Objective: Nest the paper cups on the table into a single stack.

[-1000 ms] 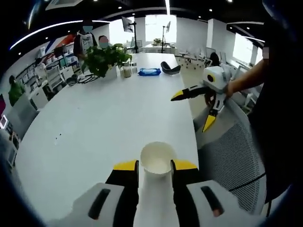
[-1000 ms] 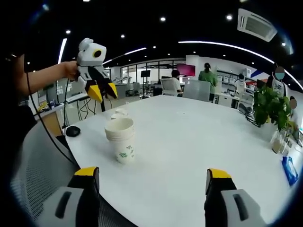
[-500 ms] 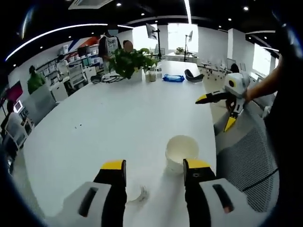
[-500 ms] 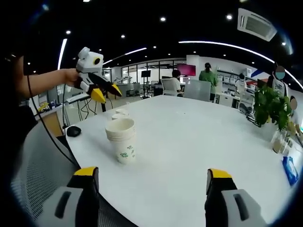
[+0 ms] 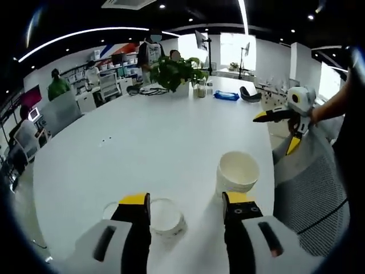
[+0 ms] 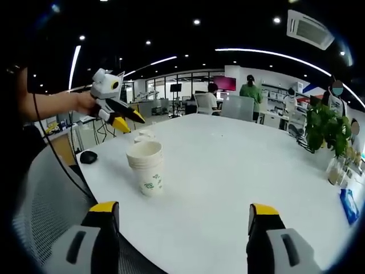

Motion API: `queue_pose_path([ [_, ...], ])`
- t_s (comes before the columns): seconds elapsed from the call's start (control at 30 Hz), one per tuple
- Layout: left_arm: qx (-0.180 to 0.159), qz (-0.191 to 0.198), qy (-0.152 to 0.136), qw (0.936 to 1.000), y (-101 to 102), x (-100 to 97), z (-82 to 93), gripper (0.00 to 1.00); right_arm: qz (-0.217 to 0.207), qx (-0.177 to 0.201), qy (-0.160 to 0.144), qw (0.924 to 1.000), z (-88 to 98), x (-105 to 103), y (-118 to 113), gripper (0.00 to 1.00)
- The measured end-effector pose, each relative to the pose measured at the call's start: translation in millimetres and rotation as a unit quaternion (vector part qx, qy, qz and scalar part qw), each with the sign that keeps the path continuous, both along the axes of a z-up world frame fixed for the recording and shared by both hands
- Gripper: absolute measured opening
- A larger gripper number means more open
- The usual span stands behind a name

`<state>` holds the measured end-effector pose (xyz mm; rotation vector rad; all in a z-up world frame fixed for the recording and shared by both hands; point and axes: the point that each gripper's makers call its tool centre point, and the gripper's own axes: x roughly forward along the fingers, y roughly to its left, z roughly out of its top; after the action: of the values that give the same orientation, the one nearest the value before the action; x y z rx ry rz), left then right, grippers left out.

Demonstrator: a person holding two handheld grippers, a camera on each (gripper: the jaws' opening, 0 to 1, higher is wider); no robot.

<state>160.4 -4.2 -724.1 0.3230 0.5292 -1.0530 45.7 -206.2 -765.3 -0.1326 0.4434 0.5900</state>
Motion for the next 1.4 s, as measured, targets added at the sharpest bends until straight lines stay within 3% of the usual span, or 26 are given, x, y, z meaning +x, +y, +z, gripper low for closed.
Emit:
queue_pose_path([
  [0.4, -0.032, 0.055, 0.015, 0.9979, 18.1, 27.0, -28.9, 0.46, 0.001, -0.003, 0.003, 1.0, -1.4, 0.3, -0.6, 0.94],
  [0.73, -0.026, 0.056, 0.015, 0.998, 12.5, 32.9, -41.8, 0.43, -0.001, -0.006, 0.005, 1.0, -1.2, 0.5, -0.8, 0.93],
  [0.97, 0.005, 0.042, 0.003, 0.9991, 8.7, 31.9, -49.1, 0.42, -0.002, -0.008, 0.007, 0.9999, -3.1, 0.4, -2.4, 0.92],
  [1.4, 0.015, 0.042, 0.004, 0.999, 18.1, 43.0, -60.9, 0.37, -0.004, -0.009, 0.009, 0.9999, -4.1, 0.1, -3.0, 0.92],
])
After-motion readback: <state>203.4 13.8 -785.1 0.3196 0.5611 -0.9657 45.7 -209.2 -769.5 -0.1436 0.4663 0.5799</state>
